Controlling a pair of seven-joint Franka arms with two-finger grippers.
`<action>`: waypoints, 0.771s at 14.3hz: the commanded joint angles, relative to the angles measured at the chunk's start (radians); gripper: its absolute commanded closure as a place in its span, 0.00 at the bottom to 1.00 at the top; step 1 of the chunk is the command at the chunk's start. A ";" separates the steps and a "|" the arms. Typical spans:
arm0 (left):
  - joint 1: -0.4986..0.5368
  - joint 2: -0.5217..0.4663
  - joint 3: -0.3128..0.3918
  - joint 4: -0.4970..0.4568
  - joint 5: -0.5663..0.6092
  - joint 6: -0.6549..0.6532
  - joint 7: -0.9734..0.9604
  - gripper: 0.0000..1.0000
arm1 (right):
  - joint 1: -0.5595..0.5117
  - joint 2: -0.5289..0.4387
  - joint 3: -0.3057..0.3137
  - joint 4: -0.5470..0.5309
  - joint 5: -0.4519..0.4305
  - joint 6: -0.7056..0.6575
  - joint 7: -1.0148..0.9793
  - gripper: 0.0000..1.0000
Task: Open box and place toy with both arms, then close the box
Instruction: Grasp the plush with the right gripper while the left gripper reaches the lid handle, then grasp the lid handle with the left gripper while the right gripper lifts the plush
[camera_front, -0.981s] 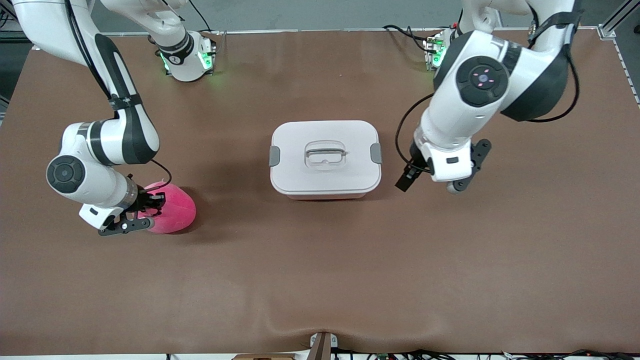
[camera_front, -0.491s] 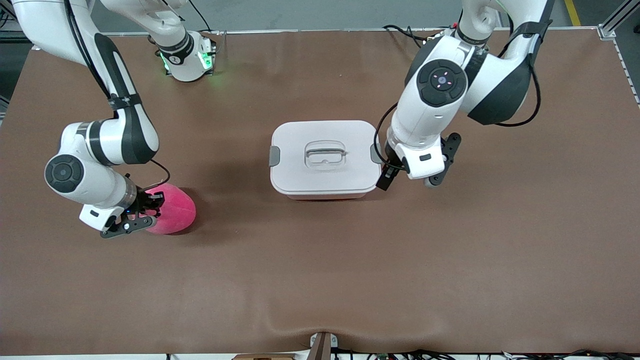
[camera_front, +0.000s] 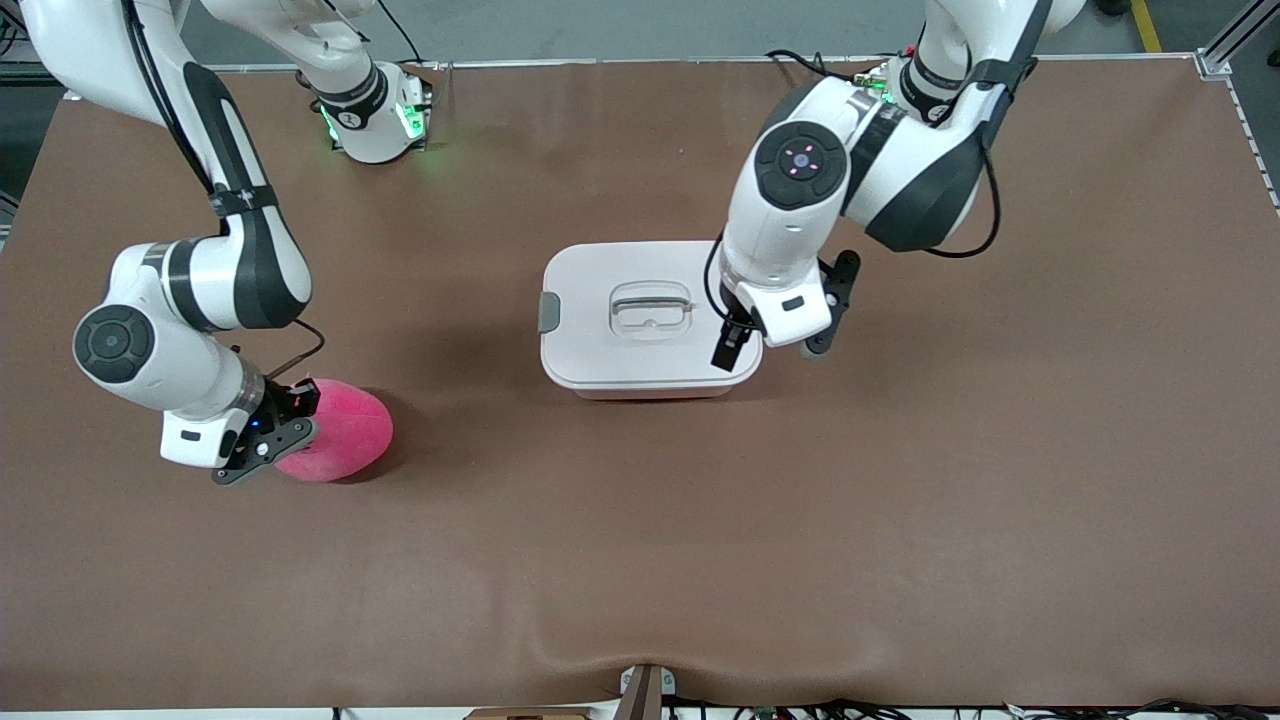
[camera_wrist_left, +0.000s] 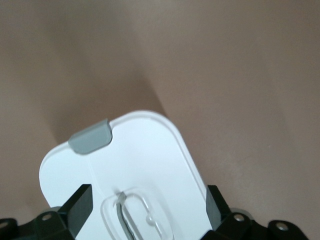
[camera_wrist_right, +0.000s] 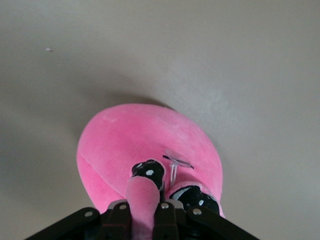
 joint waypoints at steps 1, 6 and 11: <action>-0.038 0.026 0.008 0.022 0.005 0.000 -0.071 0.00 | -0.013 -0.013 0.001 0.035 -0.014 -0.008 -0.159 1.00; -0.064 0.049 0.008 0.022 -0.003 0.021 -0.177 0.00 | -0.056 -0.021 0.000 0.052 -0.013 -0.017 -0.416 1.00; -0.100 0.065 0.007 0.019 -0.009 0.030 -0.235 0.00 | -0.067 -0.030 0.000 0.075 -0.011 -0.021 -0.555 1.00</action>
